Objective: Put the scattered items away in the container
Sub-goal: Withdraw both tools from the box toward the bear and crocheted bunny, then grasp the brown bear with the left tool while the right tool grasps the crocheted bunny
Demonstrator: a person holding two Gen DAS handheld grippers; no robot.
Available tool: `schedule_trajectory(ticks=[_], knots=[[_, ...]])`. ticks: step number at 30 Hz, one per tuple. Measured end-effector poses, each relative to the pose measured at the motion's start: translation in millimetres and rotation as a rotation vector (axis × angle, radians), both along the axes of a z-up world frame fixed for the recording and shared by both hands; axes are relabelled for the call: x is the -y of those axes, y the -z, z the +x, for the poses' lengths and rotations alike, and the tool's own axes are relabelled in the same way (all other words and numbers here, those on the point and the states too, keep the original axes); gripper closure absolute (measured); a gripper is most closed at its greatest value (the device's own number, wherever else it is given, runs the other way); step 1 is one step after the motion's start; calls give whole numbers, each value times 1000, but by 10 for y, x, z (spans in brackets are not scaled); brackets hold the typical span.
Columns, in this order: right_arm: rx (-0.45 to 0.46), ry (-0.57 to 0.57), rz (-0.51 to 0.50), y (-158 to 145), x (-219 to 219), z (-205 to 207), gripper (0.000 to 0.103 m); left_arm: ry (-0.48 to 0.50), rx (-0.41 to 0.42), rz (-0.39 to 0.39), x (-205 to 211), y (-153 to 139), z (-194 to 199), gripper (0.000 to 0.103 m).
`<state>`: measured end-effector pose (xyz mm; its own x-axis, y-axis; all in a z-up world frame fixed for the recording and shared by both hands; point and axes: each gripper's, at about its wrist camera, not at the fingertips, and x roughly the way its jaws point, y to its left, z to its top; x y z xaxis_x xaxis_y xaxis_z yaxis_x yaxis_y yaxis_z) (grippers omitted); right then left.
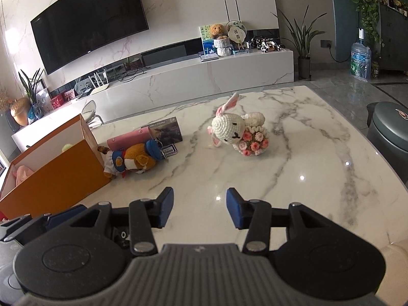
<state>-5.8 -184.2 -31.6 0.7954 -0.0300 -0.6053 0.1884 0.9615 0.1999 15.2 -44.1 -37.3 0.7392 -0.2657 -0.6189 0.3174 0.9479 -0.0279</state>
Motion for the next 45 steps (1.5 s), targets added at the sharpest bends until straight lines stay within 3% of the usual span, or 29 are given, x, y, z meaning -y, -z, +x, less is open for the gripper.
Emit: schedule_trajectory(ticks=[19, 27, 38, 42, 45], knots=[[-92, -9, -17, 372, -47, 464, 53, -9, -36, 31, -3, 372, 401, 32], [-100, -9, -19, 445, -23, 734, 51, -13, -6, 26, -2, 455, 644, 32], [-101, 13, -59, 511, 88, 1123, 50, 17, 123, 186, 110, 530, 1034, 31], [-87, 13, -115, 494, 149, 1274, 48, 50, 196, 297, 161, 560, 1174, 30], [-67, -2, -179, 475, 178, 1376, 41, 99, 260, 408, 219, 622, 1232, 27]])
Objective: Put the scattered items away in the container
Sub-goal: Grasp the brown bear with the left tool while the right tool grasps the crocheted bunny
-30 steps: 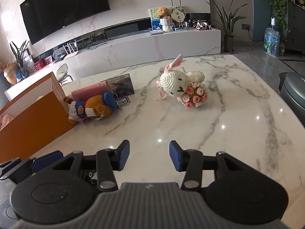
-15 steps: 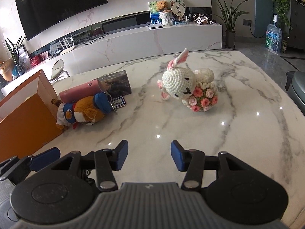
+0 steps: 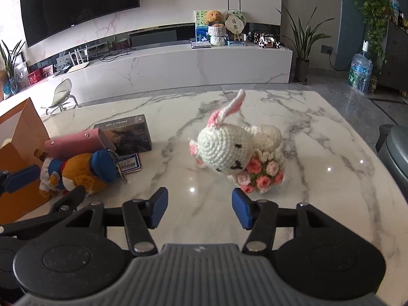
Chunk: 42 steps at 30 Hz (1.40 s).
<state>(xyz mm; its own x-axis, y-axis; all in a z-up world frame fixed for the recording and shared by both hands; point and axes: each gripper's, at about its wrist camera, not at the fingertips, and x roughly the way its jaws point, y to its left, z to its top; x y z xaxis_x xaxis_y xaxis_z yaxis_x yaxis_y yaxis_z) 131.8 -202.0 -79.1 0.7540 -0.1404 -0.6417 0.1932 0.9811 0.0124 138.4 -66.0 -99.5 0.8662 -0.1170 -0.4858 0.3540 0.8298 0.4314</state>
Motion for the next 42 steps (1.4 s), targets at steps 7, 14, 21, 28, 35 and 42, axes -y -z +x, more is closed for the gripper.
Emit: schedule_trajectory(ticks=[7, 14, 21, 28, 35, 42], knots=[[39, -109, -217, 55, 3, 194, 25, 146, 89, 270, 112, 335, 58, 24], [66, -200, -450, 227, -22, 357, 19, 209, 82, 386, 187, 652, 223, 19], [61, -227, -548, 437, -98, 475, 21, 154, 23, 306, 180, 676, 460, 21], [64, -192, -581, 474, -93, 475, 44, 109, 6, 210, 103, 570, 438, 35], [57, -134, -478, 344, -24, 350, 47, 73, -53, 85, -4, 338, 304, 40], [60, -94, -388, 187, -54, 45, 48, 26, -85, -17, -123, 70, 15, 40]])
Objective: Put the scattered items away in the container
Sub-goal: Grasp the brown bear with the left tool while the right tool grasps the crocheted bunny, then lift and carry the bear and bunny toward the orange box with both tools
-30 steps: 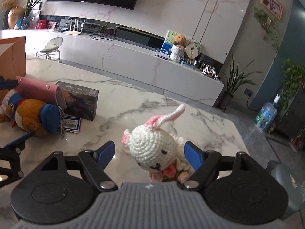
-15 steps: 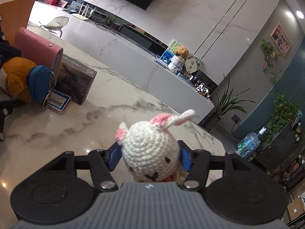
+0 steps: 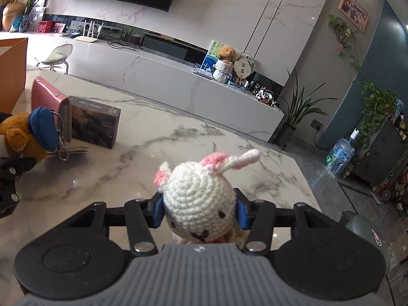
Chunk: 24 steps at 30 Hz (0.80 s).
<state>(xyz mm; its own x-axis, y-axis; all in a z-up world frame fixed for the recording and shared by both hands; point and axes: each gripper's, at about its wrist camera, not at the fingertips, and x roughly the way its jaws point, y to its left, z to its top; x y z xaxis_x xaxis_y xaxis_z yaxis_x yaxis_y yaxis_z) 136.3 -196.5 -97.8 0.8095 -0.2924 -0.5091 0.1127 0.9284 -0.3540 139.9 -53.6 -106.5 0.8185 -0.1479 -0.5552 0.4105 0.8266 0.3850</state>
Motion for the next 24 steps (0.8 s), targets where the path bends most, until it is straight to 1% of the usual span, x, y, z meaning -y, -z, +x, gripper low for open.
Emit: schedule_trajectory(ticks=[8, 11, 16, 24], knots=[[20, -14, 77, -259, -195, -388, 48, -52, 12, -89, -128, -420, -352, 40], [36, -13, 101, -395, -259, -542, 48, -73, 28, -108, -192, -554, -489, 39], [82, -25, 107, -621, -401, -822, 48, -101, 53, -135, -287, -737, -712, 39], [155, -65, 104, -941, -645, -1217, 48, -119, 107, -188, -492, -1002, -1042, 39]])
